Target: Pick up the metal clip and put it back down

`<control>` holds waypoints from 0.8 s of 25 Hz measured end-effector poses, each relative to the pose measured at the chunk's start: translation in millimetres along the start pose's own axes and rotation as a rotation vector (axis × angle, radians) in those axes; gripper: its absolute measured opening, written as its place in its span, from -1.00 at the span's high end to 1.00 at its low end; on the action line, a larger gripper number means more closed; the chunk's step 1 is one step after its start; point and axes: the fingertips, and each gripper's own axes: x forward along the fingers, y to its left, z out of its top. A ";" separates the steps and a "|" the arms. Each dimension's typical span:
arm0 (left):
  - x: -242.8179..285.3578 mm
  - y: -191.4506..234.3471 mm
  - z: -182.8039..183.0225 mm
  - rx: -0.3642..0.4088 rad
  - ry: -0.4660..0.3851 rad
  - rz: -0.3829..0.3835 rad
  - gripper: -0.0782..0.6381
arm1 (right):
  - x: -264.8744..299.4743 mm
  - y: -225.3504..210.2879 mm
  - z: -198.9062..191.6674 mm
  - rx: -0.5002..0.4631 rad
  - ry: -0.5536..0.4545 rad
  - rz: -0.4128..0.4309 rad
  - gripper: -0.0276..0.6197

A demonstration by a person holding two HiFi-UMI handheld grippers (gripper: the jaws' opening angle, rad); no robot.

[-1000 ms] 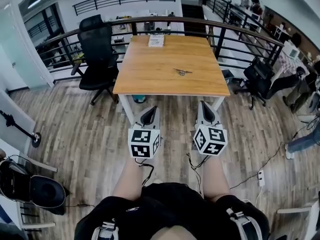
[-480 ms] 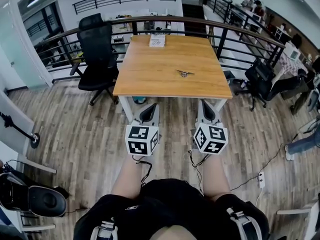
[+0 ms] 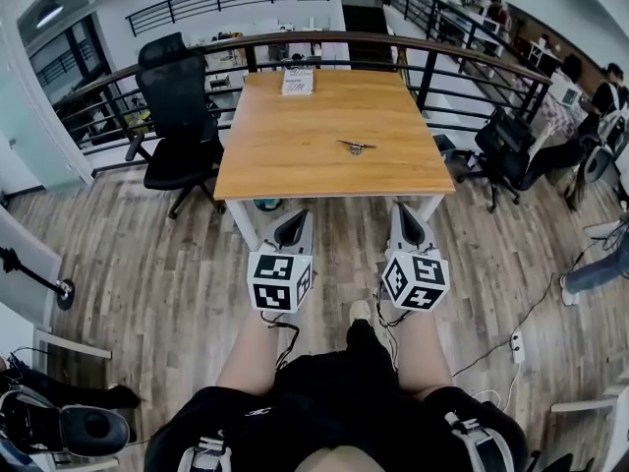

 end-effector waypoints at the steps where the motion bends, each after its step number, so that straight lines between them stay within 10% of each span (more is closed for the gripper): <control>1: 6.4 5.8 -0.5 -0.002 -0.001 0.001 0.74 | 8.9 0.7 -1.5 -0.003 0.000 0.001 0.88; 20: 322.7 125.2 67.8 0.032 -0.073 0.112 0.74 | 343.3 -123.4 28.5 -0.086 -0.072 0.041 0.88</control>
